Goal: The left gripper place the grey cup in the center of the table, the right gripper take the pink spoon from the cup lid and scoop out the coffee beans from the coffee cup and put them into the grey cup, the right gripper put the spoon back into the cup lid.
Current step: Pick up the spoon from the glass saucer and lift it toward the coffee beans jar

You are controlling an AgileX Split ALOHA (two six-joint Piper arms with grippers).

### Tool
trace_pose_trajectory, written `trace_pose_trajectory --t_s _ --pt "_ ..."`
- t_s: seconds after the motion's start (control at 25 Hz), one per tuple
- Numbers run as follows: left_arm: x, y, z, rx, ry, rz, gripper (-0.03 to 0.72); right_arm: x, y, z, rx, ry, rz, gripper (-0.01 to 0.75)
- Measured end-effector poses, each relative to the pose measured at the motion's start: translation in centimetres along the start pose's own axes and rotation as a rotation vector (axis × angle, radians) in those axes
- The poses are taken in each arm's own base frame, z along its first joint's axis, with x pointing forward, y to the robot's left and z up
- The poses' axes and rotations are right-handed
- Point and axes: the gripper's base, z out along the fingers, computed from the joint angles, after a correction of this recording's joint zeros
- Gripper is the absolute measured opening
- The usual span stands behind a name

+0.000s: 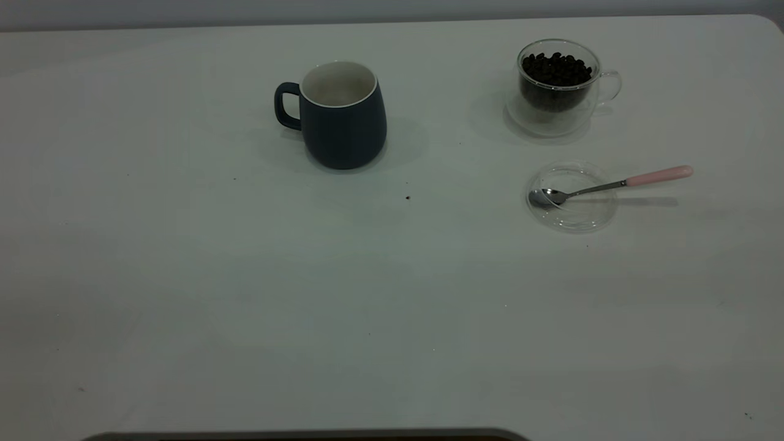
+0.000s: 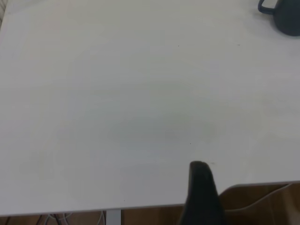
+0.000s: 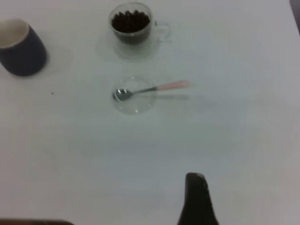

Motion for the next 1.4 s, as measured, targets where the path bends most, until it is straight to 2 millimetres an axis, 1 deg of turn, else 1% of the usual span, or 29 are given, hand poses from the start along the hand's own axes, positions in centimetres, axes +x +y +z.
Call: trace_pose_trajectory --t_s 0.04,0.12,0.24,0.36,0.44,0.48,0.6,0.64,0.72,0.88,1.0,1.12,1.2,1.32,1.4 --pt "0.0 0.0 0.0 0.0 0.0 0.0 0.586 -0.3 0.1 0.0 -0.01 -0.023 0.007 0.591" --pt "0.0 0.0 0.0 0.0 0.0 0.0 0.586 -1.5 0.3 0.3 -0.035 -0.071 0.031 0.591" --pt "0.0 0.0 0.0 0.0 0.0 -0.001 0.586 -3.7 0.2 2.4 -0.042 -0.054 0.063 0.583" --pt "0.0 0.0 0.0 0.0 0.001 -0.003 0.586 -5.6 -0.2 5.8 -0.023 0.028 0.04 0.561" --pt "0.0 0.0 0.0 0.0 0.001 -0.003 0.586 -6.8 -0.5 8.4 -0.019 0.081 0.003 0.541" --pt "0.0 0.0 0.0 0.0 0.001 -0.003 0.586 -7.4 -0.7 10.1 -0.02 0.131 -0.019 0.533" --pt "0.0 0.0 0.0 0.0 0.001 -0.003 0.586 -9.1 -1.0 14.0 -0.036 0.197 -0.084 0.522" --pt "0.0 0.0 0.0 0.0 0.001 -0.003 0.586 -9.6 -1.2 15.7 -0.045 0.232 -0.099 0.52" --pt "0.0 0.0 0.0 0.0 0.001 -0.003 0.586 -10.6 -1.3 18.2 -0.068 0.267 -0.13 0.52" --pt "0.0 0.0 0.0 0.0 0.001 -0.003 0.586 -11.4 -1.5 23.4 -0.121 0.335 -0.167 0.52" --pt "0.0 0.0 0.0 0.0 0.001 -0.003 0.586 -11.0 -1.9 27.4 -0.147 0.392 -0.169 0.52" --pt "0.0 0.0 0.0 0.0 0.001 -0.003 0.586 -10.3 -2.9 30.8 -0.168 0.453 -0.145 0.52" --pt "0.0 0.0 0.0 0.0 0.001 -0.003 0.586 -9.3 -4.0 32.6 -0.175 0.501 -0.1 0.52" --pt "0.0 0.0 0.0 0.0 0.001 -0.003 0.586 -7.8 -6.1 34.5 -0.18 0.549 -0.037 0.52" --pt "0.0 0.0 0.0 0.0 0.001 -0.003 0.586 -6.4 -7.6 35.8 -0.201 0.588 -0.009 0.52"
